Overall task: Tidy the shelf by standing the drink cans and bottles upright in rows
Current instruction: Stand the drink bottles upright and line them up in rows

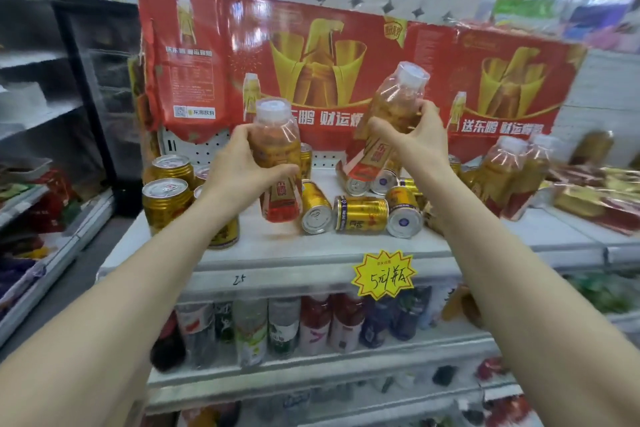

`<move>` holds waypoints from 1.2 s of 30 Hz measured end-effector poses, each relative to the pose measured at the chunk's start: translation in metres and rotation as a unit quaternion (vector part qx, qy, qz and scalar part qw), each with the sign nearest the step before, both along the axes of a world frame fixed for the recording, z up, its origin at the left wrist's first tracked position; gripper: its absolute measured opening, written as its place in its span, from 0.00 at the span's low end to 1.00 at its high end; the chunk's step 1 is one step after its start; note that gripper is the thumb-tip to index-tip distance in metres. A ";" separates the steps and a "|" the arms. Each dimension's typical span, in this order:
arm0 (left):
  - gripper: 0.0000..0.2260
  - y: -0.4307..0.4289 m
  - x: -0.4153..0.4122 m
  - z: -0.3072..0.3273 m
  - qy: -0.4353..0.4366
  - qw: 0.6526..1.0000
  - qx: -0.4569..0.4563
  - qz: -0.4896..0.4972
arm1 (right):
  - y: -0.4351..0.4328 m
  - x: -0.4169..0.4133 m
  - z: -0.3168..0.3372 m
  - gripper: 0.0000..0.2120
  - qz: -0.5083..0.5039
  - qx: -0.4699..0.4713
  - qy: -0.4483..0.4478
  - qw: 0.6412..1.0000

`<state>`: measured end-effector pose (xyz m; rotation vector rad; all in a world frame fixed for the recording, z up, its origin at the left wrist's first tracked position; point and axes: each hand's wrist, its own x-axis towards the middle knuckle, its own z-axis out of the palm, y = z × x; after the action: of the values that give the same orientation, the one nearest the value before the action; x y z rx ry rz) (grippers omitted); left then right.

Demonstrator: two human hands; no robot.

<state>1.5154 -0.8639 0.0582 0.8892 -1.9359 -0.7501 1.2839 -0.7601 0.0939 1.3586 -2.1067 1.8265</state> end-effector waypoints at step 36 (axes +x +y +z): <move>0.30 0.391 -0.355 -0.095 -0.048 0.891 0.083 -0.445 | 0.541 -0.163 -0.126 0.25 -0.386 0.127 -0.099 0.908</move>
<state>1.1607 -0.4733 -0.0370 0.0631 -2.3838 -1.4270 1.1207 -0.2191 -0.0317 0.2330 -2.5174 1.4125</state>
